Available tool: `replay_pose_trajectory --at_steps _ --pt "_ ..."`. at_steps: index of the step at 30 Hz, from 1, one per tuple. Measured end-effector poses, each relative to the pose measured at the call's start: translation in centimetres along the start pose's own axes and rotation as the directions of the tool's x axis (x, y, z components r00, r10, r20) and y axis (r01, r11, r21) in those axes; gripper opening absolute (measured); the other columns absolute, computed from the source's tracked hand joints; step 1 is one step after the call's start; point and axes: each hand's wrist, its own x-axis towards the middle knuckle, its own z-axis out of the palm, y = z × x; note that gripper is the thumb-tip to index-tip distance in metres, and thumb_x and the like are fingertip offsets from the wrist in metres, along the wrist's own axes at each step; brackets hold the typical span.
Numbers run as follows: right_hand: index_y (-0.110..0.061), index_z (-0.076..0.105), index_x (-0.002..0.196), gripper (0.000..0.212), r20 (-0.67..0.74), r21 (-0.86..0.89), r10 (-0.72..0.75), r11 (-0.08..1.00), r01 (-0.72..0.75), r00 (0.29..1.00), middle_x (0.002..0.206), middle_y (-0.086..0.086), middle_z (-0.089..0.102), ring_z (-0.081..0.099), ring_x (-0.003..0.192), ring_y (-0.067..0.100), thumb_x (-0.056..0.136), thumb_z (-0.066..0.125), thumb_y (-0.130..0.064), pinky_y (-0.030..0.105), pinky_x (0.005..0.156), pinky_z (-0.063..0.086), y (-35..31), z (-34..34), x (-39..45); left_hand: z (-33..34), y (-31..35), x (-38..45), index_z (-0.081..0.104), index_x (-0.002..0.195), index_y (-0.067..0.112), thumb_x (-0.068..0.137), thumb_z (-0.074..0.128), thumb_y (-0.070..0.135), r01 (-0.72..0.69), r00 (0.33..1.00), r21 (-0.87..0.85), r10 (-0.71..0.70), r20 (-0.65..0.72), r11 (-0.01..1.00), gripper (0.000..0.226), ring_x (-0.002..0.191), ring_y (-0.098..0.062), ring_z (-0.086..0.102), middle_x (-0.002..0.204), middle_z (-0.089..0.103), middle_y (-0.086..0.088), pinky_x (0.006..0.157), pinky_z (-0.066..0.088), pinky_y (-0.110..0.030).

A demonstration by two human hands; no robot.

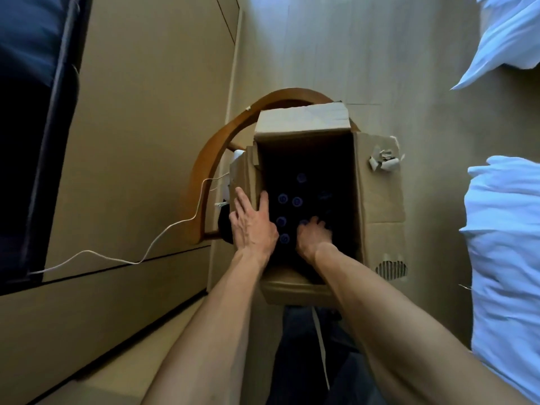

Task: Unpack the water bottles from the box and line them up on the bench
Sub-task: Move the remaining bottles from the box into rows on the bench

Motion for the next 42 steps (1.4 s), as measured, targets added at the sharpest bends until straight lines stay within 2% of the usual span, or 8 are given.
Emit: replay_pose_trajectory --at_steps 7,14,17,22,26,32,36,42 --pt "-0.015 0.033 0.146 0.049 -0.064 0.004 -0.026 1.000 0.026 0.998 0.147 0.021 0.027 0.035 0.131 0.039 0.099 0.042 -0.022 0.047 0.097 0.045 -0.4 -1.0 4.3 0.7 0.0 0.3 0.031 0.149 0.027 0.088 0.060 0.019 0.020 0.997 -0.092 -0.026 -0.070 0.996 0.067 0.134 -0.036 0.040 0.157 0.013 -0.023 0.105 0.040 -0.042" --pt "-0.017 0.030 0.149 0.056 -0.071 -0.065 -0.040 0.997 0.036 0.997 0.151 0.021 0.022 0.033 0.133 0.038 0.096 0.048 -0.026 0.046 0.096 0.047 -2.0 -1.0 7.5 1.2 0.0 0.7 0.039 0.143 0.025 0.084 0.062 0.017 0.034 0.993 -0.109 -0.046 -0.108 0.994 0.064 0.127 -0.037 0.047 0.151 0.027 -0.025 0.098 0.043 -0.042" --pt "-0.017 0.028 0.149 0.057 -0.027 -0.078 -0.034 0.996 0.031 0.999 0.153 0.021 0.018 0.030 0.135 0.039 0.097 0.048 -0.027 0.048 0.099 0.044 -2.5 -0.8 8.2 1.5 -0.1 0.8 0.042 0.142 0.025 0.083 0.063 0.016 0.042 0.993 -0.120 -0.055 -0.105 0.992 0.063 0.125 -0.036 0.049 0.149 0.030 -0.025 0.096 0.044 -0.042" --pt "-0.015 0.039 0.145 0.047 0.040 -0.024 -0.050 0.998 0.052 0.998 0.151 0.022 0.022 0.032 0.134 0.040 0.099 0.044 -0.023 0.048 0.100 0.042 -2.2 -0.7 9.8 1.7 0.0 0.9 0.041 0.141 0.024 0.083 0.063 0.015 0.043 0.992 -0.115 -0.056 -0.113 0.992 0.062 0.122 -0.036 0.052 0.147 0.032 -0.025 0.096 0.045 -0.044" --pt "-0.016 0.035 0.147 0.048 0.057 -0.068 -0.048 0.996 0.051 0.997 0.155 0.024 0.015 0.029 0.138 0.041 0.101 0.040 -0.023 0.048 0.104 0.039 -2.3 -0.4 10.6 1.7 0.4 0.8 0.042 0.140 0.023 0.083 0.064 0.014 0.050 0.991 -0.130 -0.065 -0.113 0.990 0.062 0.116 -0.036 0.055 0.144 0.036 -0.025 0.093 0.049 -0.044" --pt "-0.015 0.044 0.142 0.042 -0.001 -0.103 -0.023 0.994 0.023 1.000 0.150 0.022 0.021 0.038 0.130 0.038 0.100 0.040 -0.019 0.044 0.098 0.045 -2.4 -0.3 11.0 1.7 0.7 1.0 0.043 0.139 0.022 0.082 0.063 0.012 0.067 0.990 -0.126 -0.082 -0.117 0.990 0.062 0.111 -0.034 0.057 0.141 0.038 -0.023 0.092 0.049 -0.044" --pt "-0.014 0.039 0.145 0.044 0.012 -0.102 -0.009 0.995 0.011 1.000 0.152 0.025 0.018 0.035 0.133 0.040 0.101 0.039 -0.019 0.046 0.100 0.043 -2.1 -0.5 11.1 1.8 0.7 1.0 0.046 0.137 0.021 0.080 0.065 0.010 0.065 0.985 -0.151 -0.088 -0.147 0.986 0.061 0.101 -0.033 0.060 0.133 0.044 -0.021 0.091 0.050 -0.046" --pt "-0.014 0.028 0.149 0.051 0.047 -0.074 -0.052 0.996 0.055 0.998 0.148 0.028 0.031 0.039 0.133 0.040 0.101 0.041 -0.020 0.048 0.101 0.044 -1.5 -0.5 11.7 2.0 0.8 1.0 0.048 0.138 0.021 0.079 0.067 0.010 0.065 0.984 -0.172 -0.092 -0.155 0.983 0.062 0.103 -0.032 0.058 0.132 0.046 -0.020 0.093 0.049 -0.047"
